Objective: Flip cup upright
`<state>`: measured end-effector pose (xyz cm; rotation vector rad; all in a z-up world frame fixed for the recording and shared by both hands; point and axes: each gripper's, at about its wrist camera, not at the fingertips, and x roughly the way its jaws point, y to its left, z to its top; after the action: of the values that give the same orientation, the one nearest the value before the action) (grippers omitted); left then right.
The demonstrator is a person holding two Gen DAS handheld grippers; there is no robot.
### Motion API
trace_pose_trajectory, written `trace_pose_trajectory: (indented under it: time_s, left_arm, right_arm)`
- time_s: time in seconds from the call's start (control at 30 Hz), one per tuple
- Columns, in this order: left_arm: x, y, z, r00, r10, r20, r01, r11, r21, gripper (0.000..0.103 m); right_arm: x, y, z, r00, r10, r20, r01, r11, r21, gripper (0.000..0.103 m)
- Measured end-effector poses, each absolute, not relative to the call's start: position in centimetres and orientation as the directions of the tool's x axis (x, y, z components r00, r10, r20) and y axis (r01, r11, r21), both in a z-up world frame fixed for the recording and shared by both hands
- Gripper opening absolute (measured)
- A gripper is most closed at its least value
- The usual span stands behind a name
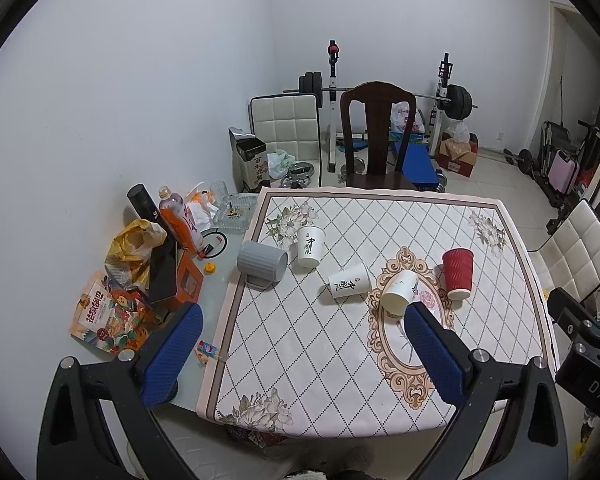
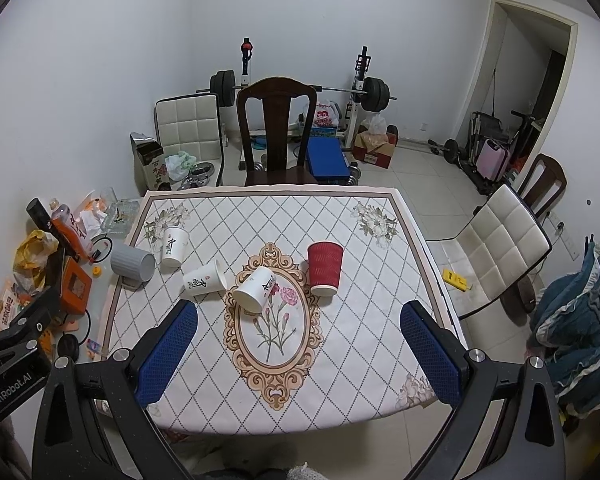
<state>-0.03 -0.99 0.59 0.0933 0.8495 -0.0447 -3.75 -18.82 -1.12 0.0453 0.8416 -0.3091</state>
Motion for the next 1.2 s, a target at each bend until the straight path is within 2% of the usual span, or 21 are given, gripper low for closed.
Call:
trace_pose_trajectory:
  time_s: [1.2]
  left_arm:
    - [-0.6,-2.0,1.2,0.673,-0.007,-0.74,0.081,0.995,0.064,0.103]
  right_arm:
    - [-3.7,-19.0,-0.5,0.631,-0.244,-0.736,0.283,0.956,-0.075,0.102]
